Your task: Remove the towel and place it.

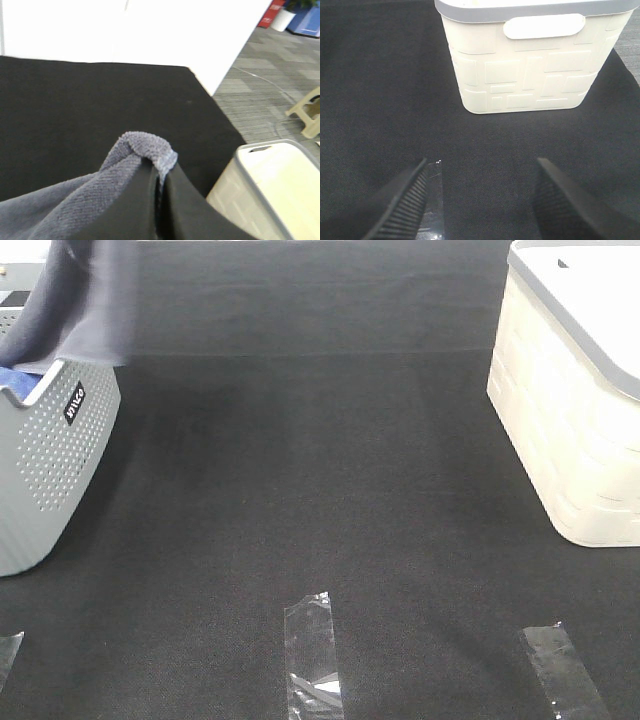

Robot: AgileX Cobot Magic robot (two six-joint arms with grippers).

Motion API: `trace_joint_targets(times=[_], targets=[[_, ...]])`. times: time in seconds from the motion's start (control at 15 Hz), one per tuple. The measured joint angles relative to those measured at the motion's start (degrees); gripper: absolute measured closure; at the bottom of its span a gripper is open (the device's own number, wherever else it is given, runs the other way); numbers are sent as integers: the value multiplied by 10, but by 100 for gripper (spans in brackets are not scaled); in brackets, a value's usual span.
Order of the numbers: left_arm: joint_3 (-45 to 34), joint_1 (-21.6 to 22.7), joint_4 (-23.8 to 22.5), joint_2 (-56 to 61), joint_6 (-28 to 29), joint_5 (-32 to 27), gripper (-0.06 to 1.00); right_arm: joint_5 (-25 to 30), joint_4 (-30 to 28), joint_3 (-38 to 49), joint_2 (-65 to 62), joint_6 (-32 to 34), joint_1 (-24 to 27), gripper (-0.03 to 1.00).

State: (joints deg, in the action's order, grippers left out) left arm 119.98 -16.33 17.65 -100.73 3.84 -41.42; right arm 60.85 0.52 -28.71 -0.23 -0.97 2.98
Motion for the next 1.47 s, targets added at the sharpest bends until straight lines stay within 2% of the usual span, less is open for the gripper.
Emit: trace_joint_targets(times=[0.27,0.4,0.53,0.6,0.67,0.8,0.93,1.07,1.2,1.4,1.47], targets=[[0,-71,3,-11,-15,38,94,0,42,0,0,0,0,40],[0,-103,0,-32,-23,38,94,-5,99,0,29,-10,0,40],[0,-125,-2,-52,-25,38,94,-36,167,-5,87,-66,-5,40],[0,-136,-1,-61,-25,37,94,-73,218,-6,111,-101,-16,40],[0,-136,-1,-61,-25,37,94,-73,218,-6,111,-101,-16,40],[0,-170,1,-71,-34,28,94,-124,317,-6,163,-174,-43,40],[0,-191,-1,-69,-38,31,94,-131,395,-6,223,-248,-56,40],[0,-191,-7,-62,-38,37,94,-131,449,-6,273,-300,-56,40],[0,-191,-46,-63,-38,36,94,-126,492,-6,304,-343,-56,40],[0,-191,-70,-88,-30,-17,94,-125,563,-6,336,-422,-56,40],[0,-191,-70,-95,-29,-33,94,-124,625,-6,362,-489,-56,40]])
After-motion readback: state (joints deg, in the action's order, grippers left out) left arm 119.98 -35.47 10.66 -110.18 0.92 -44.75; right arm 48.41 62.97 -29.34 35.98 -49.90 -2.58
